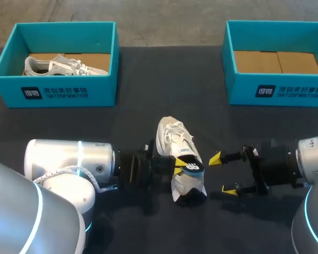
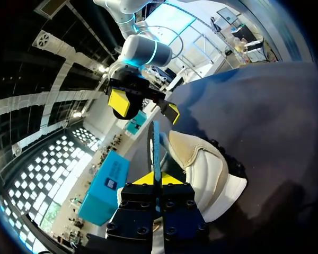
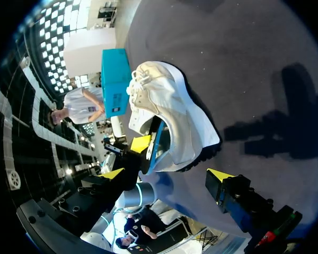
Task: Take the shoe out of the shoebox, open the shoe tongue, remove and reinsert the insole, then place the shoe into the shoebox
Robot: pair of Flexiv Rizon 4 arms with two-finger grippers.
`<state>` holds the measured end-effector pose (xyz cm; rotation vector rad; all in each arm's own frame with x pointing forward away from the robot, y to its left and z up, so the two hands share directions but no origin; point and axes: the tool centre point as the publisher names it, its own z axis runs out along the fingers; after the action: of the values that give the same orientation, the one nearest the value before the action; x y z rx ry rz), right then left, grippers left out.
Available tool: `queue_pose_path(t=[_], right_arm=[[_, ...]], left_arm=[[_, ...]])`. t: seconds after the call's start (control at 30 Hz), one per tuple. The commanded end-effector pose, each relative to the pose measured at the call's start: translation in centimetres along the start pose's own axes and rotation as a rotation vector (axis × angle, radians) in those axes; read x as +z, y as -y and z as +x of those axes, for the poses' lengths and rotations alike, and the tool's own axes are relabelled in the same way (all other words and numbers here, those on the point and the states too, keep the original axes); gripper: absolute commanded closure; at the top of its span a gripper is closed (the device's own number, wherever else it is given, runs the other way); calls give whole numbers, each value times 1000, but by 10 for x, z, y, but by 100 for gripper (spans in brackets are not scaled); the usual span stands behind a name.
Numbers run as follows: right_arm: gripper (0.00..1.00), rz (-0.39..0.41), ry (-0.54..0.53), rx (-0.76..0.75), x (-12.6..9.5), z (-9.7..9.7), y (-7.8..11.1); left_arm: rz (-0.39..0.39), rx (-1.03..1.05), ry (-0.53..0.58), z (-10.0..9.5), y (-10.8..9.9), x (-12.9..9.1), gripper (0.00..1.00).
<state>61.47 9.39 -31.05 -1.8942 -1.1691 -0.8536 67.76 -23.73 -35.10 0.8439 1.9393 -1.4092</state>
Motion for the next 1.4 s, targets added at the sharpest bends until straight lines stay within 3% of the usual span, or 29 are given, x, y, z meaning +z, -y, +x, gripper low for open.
queue_pose_path(t=[0.03,0.2,0.23,0.87,1.03,1.07,1.1,1.17,1.4], right_arm=[[0,-3,-1,0,0,0,1],[0,-3,-1,0,0,0,1],[0,-3,-1,0,0,0,1],[0,-3,-1,0,0,0,1],[0,-3,-1,0,0,0,1],[0,-3,-1,0,0,0,1],[0,-3,-1,0,0,0,1],[0,-3,-1,0,0,0,1],[0,-3,-1,0,0,0,1]], left_arm=[[-4,-1,-4,0,1,2,100],[-4,-1,-4,0,1,2,100],[-16,-17,2,2,-2,-7,59],[62,-9,11,-5,28,-9,65],[66,-6,-4,-4,30,-5,74],[66,-6,-5,-4,30,-4,78],[66,-5,-8,-3,31,-3,91],[66,-4,-11,-3,31,-3,100],[58,-4,-22,-3,27,-2,100]])
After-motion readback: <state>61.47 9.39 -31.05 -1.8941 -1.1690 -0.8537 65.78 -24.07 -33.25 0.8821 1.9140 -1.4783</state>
